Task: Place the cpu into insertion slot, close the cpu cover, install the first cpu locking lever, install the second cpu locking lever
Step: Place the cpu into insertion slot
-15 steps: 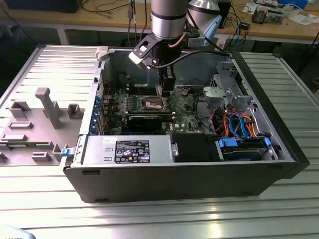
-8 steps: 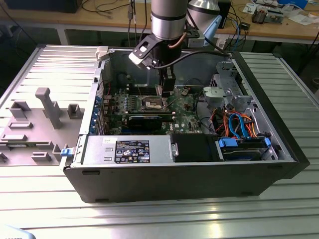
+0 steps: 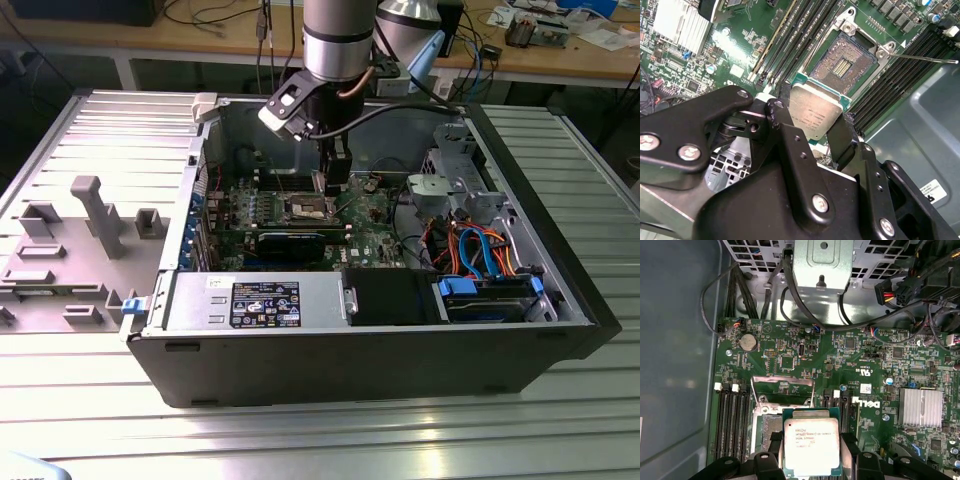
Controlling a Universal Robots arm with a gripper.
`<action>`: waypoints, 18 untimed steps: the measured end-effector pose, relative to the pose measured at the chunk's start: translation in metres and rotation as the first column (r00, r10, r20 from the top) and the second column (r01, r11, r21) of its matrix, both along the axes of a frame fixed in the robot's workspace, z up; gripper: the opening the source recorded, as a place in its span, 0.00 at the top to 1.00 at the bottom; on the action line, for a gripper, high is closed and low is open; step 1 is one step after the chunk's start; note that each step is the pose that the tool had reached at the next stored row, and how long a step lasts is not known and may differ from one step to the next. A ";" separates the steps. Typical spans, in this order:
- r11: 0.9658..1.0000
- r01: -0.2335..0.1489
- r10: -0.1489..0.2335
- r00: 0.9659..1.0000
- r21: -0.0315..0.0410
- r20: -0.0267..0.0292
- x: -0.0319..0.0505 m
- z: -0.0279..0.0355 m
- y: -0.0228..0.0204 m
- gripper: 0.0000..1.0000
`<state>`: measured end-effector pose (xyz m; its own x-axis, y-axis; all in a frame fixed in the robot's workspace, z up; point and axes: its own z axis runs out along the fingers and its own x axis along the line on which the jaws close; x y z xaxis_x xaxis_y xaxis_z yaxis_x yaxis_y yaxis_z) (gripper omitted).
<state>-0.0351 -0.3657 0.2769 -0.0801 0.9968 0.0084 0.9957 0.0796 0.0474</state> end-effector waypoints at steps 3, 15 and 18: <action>1.000 0.000 0.000 1.000 0.000 0.000 0.0000 -0.0005 0.0000 0.46; 1.000 0.000 0.000 1.000 0.000 0.000 0.0000 -0.0025 0.0000 0.46; 1.000 0.000 0.000 1.000 0.000 0.000 0.0000 -0.0031 0.0000 0.46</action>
<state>-0.0351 -0.3657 0.2737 -0.0801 0.9968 0.0085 0.9957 0.0796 0.0474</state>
